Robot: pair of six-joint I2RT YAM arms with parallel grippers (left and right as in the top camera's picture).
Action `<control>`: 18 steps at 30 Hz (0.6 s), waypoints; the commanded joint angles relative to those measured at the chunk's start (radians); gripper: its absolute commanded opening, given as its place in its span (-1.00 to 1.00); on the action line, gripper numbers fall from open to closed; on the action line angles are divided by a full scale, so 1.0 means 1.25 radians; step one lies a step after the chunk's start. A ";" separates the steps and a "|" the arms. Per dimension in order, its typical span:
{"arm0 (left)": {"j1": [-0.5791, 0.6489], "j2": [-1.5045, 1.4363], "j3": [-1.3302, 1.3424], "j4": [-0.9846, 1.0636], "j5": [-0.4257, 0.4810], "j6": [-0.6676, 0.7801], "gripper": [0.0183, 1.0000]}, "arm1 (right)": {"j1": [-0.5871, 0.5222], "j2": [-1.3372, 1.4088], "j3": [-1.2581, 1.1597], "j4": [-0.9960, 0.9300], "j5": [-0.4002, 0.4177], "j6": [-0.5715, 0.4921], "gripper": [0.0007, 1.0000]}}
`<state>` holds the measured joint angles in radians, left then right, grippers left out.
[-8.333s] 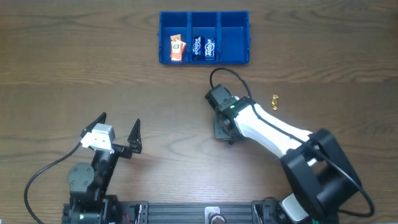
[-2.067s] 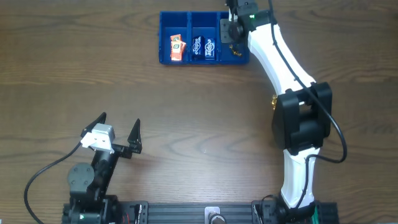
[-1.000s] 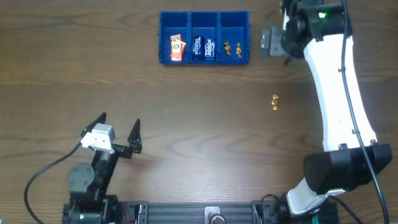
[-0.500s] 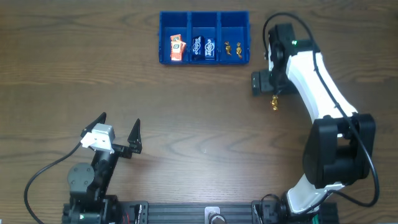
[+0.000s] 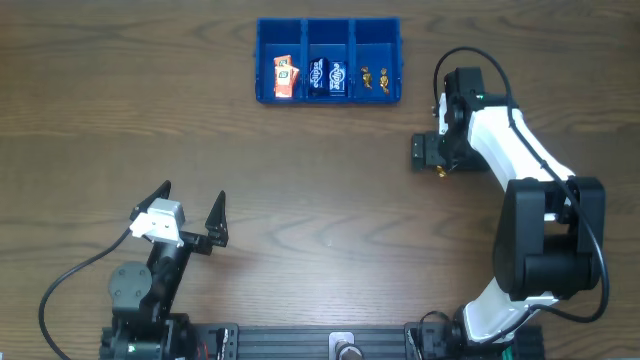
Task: Sort Candies Into Trays
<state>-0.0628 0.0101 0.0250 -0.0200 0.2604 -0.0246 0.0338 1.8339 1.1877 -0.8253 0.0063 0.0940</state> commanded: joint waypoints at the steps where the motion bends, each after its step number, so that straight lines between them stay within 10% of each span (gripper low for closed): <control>1: -0.003 -0.005 -0.016 -0.026 0.011 0.012 1.00 | -0.009 0.006 -0.009 0.022 -0.009 -0.014 0.91; 18: -0.003 -0.005 -0.016 -0.026 0.011 0.011 0.99 | -0.024 0.022 -0.071 0.095 -0.006 -0.015 0.82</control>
<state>-0.0628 0.0101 0.0250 -0.0200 0.2604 -0.0246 0.0147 1.8450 1.1221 -0.7158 -0.0040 0.0910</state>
